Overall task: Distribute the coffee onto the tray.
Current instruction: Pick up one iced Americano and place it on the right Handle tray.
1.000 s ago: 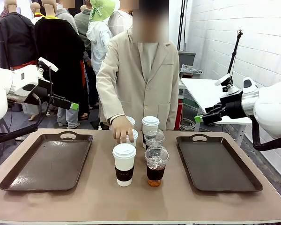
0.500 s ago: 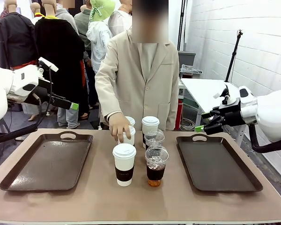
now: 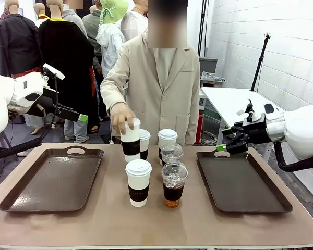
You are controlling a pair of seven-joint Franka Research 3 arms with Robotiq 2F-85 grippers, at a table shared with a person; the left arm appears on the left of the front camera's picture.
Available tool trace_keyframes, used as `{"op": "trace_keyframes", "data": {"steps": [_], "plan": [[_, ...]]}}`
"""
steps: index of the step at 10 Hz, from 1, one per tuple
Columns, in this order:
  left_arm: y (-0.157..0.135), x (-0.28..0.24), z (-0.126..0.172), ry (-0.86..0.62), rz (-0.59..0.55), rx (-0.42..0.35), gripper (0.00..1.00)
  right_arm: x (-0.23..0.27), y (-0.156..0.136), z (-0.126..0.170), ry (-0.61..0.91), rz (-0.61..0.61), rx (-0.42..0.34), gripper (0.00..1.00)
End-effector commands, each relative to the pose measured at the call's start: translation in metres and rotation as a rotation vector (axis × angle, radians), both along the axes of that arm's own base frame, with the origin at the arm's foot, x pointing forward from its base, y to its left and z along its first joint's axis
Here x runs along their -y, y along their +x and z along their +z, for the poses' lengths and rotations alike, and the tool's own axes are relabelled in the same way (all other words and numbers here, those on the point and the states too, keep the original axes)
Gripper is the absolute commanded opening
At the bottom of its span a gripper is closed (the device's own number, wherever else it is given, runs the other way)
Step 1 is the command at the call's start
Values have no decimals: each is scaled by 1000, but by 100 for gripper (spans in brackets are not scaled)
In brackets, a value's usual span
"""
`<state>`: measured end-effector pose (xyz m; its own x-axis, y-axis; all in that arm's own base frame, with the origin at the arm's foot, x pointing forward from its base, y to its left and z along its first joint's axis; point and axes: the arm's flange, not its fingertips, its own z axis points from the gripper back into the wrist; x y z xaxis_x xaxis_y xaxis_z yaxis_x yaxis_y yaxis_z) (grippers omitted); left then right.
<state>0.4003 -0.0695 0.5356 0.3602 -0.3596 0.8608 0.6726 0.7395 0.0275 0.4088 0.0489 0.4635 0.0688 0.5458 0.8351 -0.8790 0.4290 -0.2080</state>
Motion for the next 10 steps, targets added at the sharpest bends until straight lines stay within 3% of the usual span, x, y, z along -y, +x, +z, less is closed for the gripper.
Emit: {"op": "trace_keyframes", "data": {"steps": [1,2,3,6,8,10], "plan": [[0,0,-1,-4,8,-6,100,-2,-1,2,-5,1,3,100],[0,0,-1,-4,8,-6,100,0,0,0,0,0,0,100],[0,0,-1,-4,8,-6,100,-3,6,6,94,91,0,100],[0,0,-1,-4,8,-6,100,-2,8,9,435,338,117,100],[0,0,-1,-4,8,-6,100,-11,11,-6,463,344,159,100],[0,0,-1,-4,8,-6,100,-24,9,-22,459,348,141,100]]}}
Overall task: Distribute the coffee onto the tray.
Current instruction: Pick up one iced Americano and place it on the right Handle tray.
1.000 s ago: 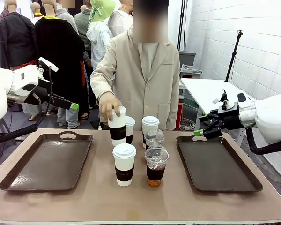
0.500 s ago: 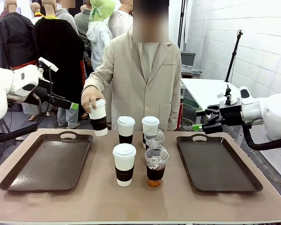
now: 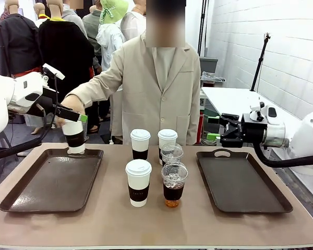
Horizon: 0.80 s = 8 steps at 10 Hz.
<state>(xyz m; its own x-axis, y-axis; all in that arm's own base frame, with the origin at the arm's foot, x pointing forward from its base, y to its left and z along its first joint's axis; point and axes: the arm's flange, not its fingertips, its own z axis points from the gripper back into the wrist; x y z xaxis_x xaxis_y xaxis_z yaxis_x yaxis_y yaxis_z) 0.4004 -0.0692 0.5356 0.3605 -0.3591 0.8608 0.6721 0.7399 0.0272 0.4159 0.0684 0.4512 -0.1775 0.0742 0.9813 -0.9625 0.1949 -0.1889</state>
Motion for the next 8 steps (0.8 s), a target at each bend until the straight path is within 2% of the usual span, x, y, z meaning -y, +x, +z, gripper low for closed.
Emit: {"op": "trace_keyframes", "data": {"steps": [1,4,8], "plan": [[0,0,-1,-4,7,-6,100,-8,2,-21,-23,4,-25,100],[0,0,-1,-4,7,-6,100,-13,-4,-53,-19,20,-105,100],[0,0,-1,-4,7,-6,100,-19,-16,-84,-6,29,-132,100]]}}
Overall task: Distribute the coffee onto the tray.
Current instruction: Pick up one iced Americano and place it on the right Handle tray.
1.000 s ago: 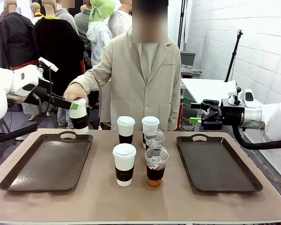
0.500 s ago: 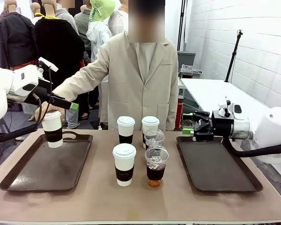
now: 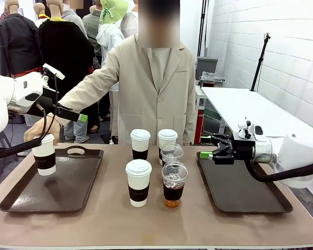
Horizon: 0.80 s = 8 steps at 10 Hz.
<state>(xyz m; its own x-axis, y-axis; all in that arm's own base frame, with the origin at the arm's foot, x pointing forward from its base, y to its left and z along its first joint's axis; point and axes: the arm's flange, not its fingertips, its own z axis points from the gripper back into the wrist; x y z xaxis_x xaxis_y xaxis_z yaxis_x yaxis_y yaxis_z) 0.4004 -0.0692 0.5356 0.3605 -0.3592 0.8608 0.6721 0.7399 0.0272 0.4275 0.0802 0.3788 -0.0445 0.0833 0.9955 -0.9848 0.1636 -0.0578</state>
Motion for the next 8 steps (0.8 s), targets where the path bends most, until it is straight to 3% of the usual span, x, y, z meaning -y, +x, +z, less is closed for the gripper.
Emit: {"op": "trace_keyframes", "data": {"steps": [1,8], "plan": [[0,0,-1,-4,7,-6,100,-9,-30,-20,17,17,-8,100],[0,0,-1,-4,7,-6,100,-13,-42,-56,-43,118,-27,100]]}}
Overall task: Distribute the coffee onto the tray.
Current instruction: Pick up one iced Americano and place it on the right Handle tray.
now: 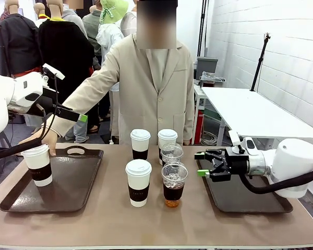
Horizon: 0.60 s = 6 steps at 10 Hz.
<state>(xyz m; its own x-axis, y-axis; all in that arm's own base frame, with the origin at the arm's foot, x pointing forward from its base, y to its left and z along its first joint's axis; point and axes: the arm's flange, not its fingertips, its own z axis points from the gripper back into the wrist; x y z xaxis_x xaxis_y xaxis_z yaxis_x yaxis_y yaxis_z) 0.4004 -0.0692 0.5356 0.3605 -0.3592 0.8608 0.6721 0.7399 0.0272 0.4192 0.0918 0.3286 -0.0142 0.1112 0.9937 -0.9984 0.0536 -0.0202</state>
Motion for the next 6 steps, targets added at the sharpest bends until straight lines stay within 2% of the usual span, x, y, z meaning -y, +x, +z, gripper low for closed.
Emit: {"op": "trace_keyframes", "data": {"steps": [1,3,4,6], "plan": [[0,0,-1,-4,7,-6,100,-1,-34,-8,-24,3,11,100],[0,0,-1,-4,7,-6,100,-1,-36,3,-63,-33,23,100],[0,0,-1,-4,7,-6,100,1,0,-6,-9,3,-1,100],[0,0,-1,-4,7,-6,100,1,0,-6,-9,3,-1,100]]}}
